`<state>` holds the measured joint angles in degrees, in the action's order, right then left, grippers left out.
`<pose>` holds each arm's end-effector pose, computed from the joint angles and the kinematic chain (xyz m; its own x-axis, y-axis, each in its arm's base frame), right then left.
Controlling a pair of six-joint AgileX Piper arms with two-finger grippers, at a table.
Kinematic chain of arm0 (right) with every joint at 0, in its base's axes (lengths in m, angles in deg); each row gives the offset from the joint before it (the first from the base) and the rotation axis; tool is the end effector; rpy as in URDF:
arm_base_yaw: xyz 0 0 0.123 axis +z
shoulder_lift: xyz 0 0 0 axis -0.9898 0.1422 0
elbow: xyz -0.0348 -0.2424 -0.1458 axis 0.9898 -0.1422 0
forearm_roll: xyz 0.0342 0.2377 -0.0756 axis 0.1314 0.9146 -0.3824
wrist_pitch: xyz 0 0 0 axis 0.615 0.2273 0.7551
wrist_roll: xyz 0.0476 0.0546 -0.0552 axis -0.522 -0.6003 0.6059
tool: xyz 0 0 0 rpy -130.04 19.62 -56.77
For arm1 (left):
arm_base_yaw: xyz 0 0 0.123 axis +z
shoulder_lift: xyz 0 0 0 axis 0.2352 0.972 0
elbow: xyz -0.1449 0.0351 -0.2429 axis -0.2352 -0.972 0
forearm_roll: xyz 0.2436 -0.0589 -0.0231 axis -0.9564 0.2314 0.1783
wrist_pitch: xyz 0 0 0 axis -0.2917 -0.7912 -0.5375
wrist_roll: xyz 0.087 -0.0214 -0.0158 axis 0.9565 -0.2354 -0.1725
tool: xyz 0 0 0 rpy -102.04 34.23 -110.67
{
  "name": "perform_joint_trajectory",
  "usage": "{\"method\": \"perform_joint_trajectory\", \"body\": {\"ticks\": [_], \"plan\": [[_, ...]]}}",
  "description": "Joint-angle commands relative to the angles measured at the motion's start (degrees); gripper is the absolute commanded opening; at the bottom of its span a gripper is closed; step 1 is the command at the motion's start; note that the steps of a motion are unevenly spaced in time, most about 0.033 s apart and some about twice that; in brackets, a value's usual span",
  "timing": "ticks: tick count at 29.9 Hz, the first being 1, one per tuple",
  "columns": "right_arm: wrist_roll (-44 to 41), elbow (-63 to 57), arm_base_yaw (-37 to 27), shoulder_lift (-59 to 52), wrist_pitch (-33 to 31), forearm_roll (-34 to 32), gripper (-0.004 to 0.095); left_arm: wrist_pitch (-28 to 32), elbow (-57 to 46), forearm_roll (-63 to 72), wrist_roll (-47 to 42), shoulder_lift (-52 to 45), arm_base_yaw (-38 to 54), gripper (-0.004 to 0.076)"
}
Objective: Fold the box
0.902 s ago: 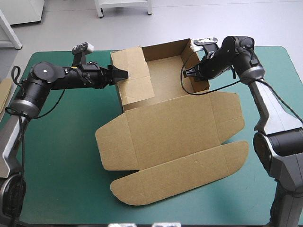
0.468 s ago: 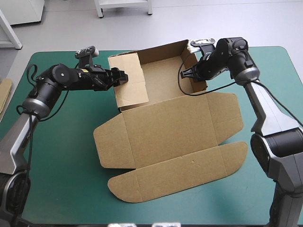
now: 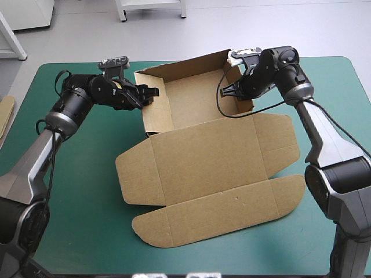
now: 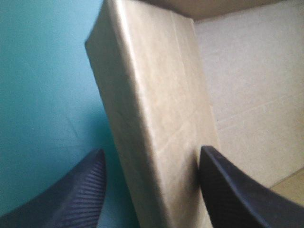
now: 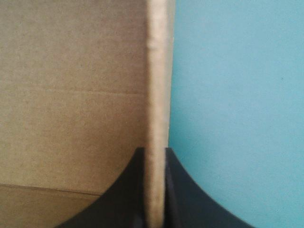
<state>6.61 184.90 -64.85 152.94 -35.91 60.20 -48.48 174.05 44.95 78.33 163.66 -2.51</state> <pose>0.4216 0.1369 0.3501 -0.8244 -0.2143 -0.5238 -0.3054 0.9477 0.0929 0.3672 -0.1205 0.3543 -0.7872 -0.0886 -0.6104 0.1386 0.9389 -0.3150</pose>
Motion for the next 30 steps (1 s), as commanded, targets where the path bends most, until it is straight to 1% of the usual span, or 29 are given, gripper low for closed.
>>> {"method": "perform_joint_trajectory", "body": {"ticks": [1, 4, 11, 14, 20, 21, 22, 23, 25, 27, 28, 30], "plan": [[-0.9, 1.8, 0.5, -3.3, 2.4, -0.7, 0.0002, -1.4, 5.3, -2.8, -3.3, -1.2, -0.5, 0.0398], [-1.0, 1.8, 1.0, -3.3, 2.5, -0.8, 0.0001, -3.4, 6.6, -2.6, -3.5, 0.5, -0.5, 0.0398], [-1.4, 1.8, 2.0, -3.3, 2.3, -1.7, 0.0001, -2.8, 6.7, -3.4, -4.5, 2.4, -3.2, 0.0398], [-1.5, 1.8, 2.0, -3.3, 1.9, -1.9, 0.0001, -3.1, 6.7, -3.1, -4.9, 2.5, -3.4, 0.0376], [-1.6, 1.8, 2.0, -3.3, 1.9, -1.5, 0.0001, -3.8, 6.7, -0.9, -4.9, 2.5, -3.5, 0.0372], [-1.6, 1.8, 2.0, -3.3, 1.9, -1.2, 0.0001, -3.5, 6.7, -0.4, -4.9, 2.5, -3.5, 0.0361], [-1.6, 1.8, 2.0, -3.3, 1.9, -1.0, 0.0001, -3.3, 6.7, -0.2, -4.9, 2.5, -3.5, 0.0334], [-1.6, 1.8, 2.0, -3.3, 1.9, -0.4, 0.0001, -2.8, 6.7, 0.1, -4.9, 2.5, -3.5, 0.0288], [-1.6, 1.8, 2.0, -3.3, 1.8, -0.1, 0.0001, -2.7, 6.7, 0.6, -4.9, 2.5, -3.5, 0.0165], [-1.6, 1.8, 2.0, -3.3, 1.8, -0.1, 0.0001, -2.6, 6.7, 0.8, -4.8, 2.5, -3.5, 0.0008], [-1.6, 1.8, 2.0, -3.3, 1.7, -0.1, 0.0001, -2.3, 6.7, 0.8, -4.8, 2.5, -3.5, -0.0006], [-1.6, 1.8, 2.0, -3.3, 1.5, -0.1, 0.0001, -1.3, 6.7, 0.8, -4.8, 2.5, -3.5, -0.0008]]}}
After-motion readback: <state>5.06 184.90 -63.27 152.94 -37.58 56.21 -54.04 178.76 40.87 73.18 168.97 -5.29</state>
